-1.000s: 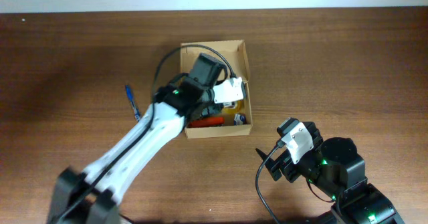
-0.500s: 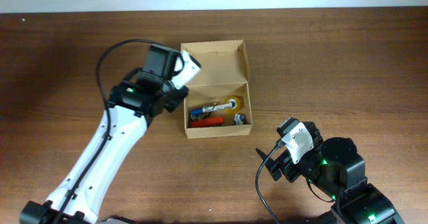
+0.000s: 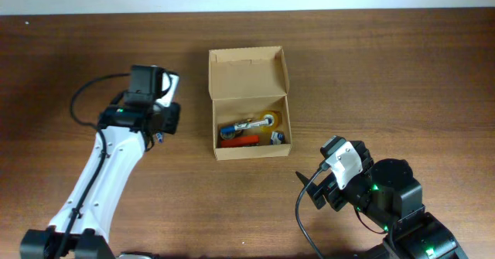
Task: Pack container
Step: 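Move the left gripper to the blue pen and grasp it, then carry the blue pen into the box with the left gripper, then open the left gripper to drop the pen and lift out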
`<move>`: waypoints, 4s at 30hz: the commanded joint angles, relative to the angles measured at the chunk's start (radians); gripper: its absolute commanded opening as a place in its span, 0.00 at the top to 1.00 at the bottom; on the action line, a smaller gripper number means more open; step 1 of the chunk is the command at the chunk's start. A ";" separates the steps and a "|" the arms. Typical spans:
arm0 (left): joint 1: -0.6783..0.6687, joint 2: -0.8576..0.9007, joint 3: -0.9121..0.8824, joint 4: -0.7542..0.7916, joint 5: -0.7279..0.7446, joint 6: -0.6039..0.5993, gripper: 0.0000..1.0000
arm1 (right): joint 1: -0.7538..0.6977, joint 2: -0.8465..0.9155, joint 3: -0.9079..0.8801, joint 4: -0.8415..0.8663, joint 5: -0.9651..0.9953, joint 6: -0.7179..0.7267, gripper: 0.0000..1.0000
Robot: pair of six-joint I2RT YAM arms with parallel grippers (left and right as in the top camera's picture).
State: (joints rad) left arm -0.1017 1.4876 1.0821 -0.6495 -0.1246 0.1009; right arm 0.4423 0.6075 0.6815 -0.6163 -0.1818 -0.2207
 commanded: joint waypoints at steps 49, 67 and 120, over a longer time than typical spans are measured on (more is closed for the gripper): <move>0.054 0.295 -0.146 0.372 -0.004 -0.402 0.98 | 0.008 0.001 -0.004 0.003 0.010 -0.004 0.01; -0.370 -0.121 -0.029 0.372 0.122 0.423 0.98 | 0.008 0.001 -0.004 0.003 0.010 -0.004 0.01; -0.524 0.204 -0.029 0.397 -0.055 0.762 0.51 | 0.008 0.001 -0.004 0.003 0.010 -0.004 0.01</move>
State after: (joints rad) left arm -0.6155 1.7294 1.0439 -0.2710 -0.1768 0.9272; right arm 0.4423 0.6075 0.6815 -0.6163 -0.1818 -0.2207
